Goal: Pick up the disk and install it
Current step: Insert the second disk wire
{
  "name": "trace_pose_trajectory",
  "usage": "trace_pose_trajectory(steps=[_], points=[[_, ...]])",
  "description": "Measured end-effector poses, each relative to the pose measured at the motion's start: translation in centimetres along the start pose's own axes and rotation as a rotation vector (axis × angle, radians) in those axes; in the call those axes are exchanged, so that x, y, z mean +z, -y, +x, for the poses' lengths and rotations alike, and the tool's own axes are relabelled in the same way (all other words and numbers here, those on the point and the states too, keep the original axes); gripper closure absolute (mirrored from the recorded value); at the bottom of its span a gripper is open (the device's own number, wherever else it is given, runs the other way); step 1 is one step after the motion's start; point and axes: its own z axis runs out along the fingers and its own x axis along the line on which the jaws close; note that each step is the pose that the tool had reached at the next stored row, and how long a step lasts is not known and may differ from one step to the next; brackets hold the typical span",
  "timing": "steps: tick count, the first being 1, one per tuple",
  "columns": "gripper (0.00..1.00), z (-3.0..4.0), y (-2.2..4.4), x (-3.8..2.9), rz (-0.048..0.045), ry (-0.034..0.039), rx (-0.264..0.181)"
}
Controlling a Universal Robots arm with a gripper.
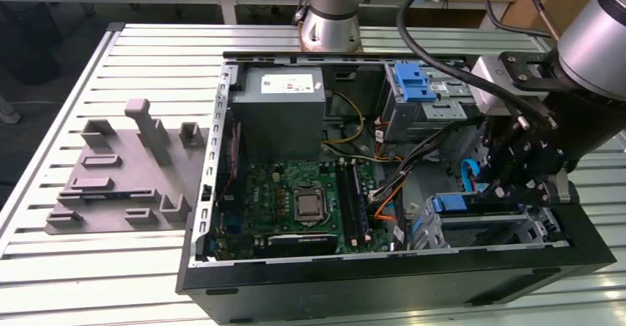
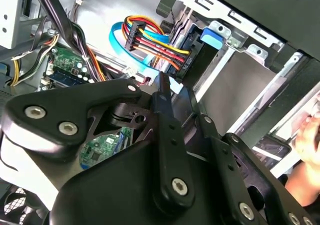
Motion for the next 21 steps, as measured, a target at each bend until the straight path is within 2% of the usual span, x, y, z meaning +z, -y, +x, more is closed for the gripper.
trace_pose_trajectory(steps=[8, 11, 13, 14, 15, 21], points=[[0.71, -0.05, 0.0, -1.19, 0.0, 0.0001, 0.0], [0.72, -0.06, 0.0, -1.21, 0.0, 0.0005, 0.0], [0.84, -0.06, 0.0, -1.24, 0.0, 0.0001, 0.0], [0.84, -0.06, 0.0, -1.24, 0.0, 0.0001, 0.0], [0.89, -0.06, 0.0, -1.24, 0.0, 0.0002, 0.0], [0.89, -0.06, 0.0, -1.28, 0.0, 0.0001, 0.0]])
